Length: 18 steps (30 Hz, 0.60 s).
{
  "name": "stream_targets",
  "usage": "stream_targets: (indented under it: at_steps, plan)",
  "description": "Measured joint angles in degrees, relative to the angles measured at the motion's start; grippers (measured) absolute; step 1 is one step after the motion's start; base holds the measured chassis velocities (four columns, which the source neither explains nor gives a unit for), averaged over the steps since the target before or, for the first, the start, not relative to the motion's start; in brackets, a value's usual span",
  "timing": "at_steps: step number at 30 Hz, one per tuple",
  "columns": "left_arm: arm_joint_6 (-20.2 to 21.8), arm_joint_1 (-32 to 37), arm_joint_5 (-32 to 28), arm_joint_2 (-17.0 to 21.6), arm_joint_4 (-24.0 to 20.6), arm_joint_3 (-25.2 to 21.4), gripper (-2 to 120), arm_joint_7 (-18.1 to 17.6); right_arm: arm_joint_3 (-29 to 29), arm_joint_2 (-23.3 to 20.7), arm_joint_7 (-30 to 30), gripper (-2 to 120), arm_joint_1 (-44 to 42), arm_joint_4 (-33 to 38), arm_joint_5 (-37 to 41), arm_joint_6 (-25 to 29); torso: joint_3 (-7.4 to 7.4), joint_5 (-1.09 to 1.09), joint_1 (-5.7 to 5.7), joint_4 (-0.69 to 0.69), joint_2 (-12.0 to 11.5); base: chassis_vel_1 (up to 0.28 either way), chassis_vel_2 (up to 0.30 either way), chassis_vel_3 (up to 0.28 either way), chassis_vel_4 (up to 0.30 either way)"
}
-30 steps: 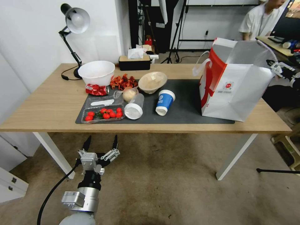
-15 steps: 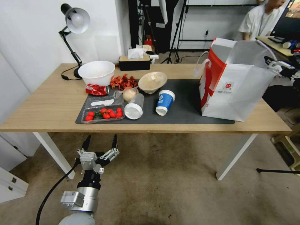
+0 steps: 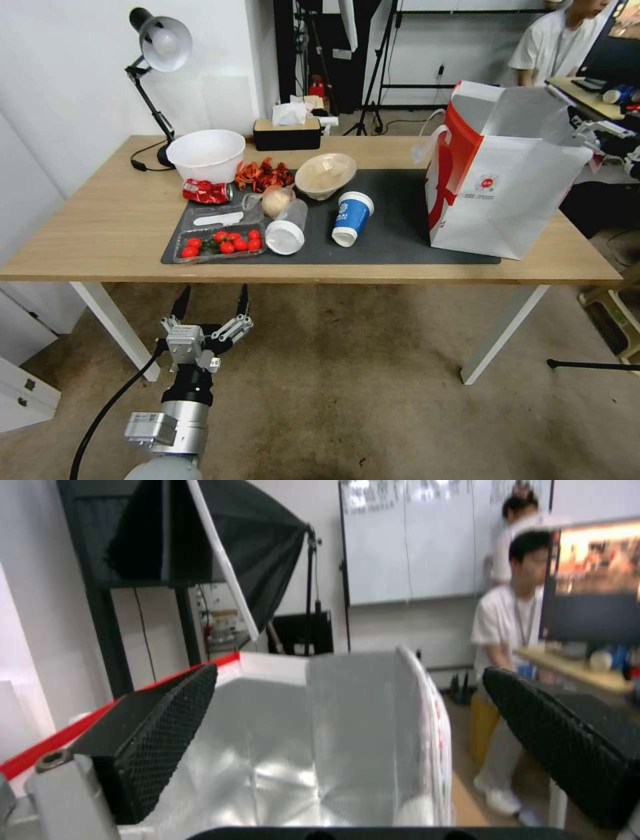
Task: Pick up the food delivery bag from the floor and place it on the table.
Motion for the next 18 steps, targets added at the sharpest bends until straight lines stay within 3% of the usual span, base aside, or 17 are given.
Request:
stream_targets:
  at_steps: [7, 18]
  plan:
    - [0.1, -0.1, 0.2, -0.3, -1.9, -0.9, 100, 0.4, 2.2, 2.0, 0.5, 100, -2.6, 5.3, -3.6, 2.5, 0.0, -0.01, 0.0, 0.0, 0.0, 0.0, 0.0, 0.0, 0.0]
    - [0.8, 0.5, 1.0, -0.2, -4.5, -1.9, 100, 1.7, 2.0, 11.3, 4.6, 100, -7.1, 19.3, -6.6, 2.5, -0.01, 0.0, 0.0, 0.0, 0.0, 0.0, 0.0, 0.0, 0.0]
